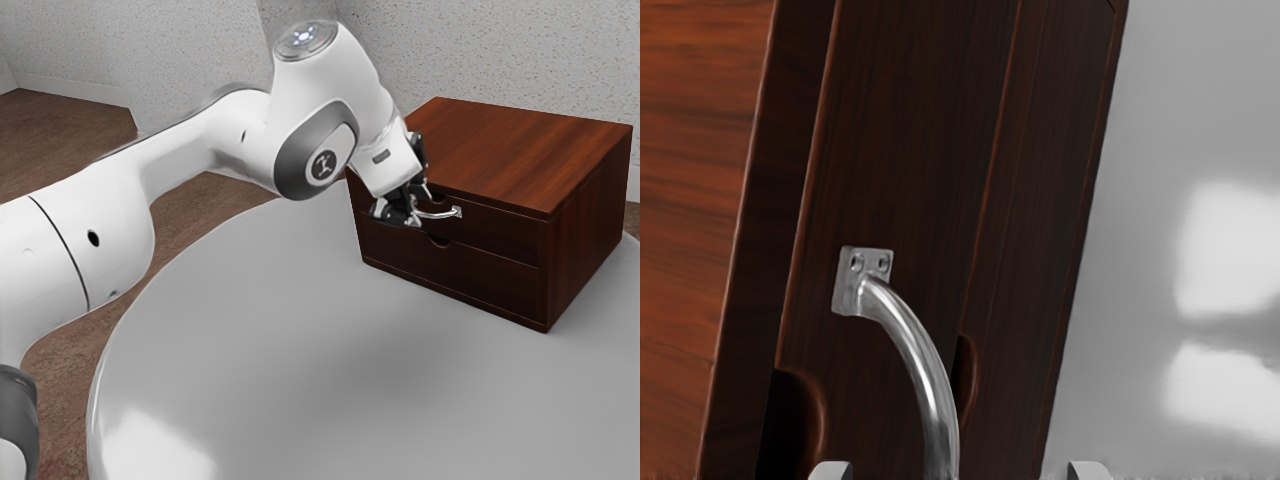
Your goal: Pull the drawer handle with one arm to open the drawer
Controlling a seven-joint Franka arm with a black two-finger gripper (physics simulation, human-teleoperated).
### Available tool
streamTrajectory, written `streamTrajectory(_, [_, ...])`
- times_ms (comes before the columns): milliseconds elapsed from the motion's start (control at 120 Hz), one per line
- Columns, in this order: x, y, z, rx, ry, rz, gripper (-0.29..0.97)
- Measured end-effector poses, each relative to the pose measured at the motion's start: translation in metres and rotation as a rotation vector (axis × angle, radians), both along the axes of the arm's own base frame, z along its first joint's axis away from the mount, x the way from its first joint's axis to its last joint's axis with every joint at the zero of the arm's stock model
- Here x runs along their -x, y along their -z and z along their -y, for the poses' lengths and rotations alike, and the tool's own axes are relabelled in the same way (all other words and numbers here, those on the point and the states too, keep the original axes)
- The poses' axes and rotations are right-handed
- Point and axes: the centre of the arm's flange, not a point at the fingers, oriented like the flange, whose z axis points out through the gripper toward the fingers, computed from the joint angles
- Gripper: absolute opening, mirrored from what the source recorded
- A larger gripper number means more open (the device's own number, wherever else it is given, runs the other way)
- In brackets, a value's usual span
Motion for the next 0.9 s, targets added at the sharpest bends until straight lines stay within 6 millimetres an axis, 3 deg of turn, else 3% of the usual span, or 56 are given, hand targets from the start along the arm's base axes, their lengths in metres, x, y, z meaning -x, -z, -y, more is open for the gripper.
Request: streamTrajectory(900, [-0.011, 0.025, -0.012, 0.011, 0.017, -0.015, 0.11])
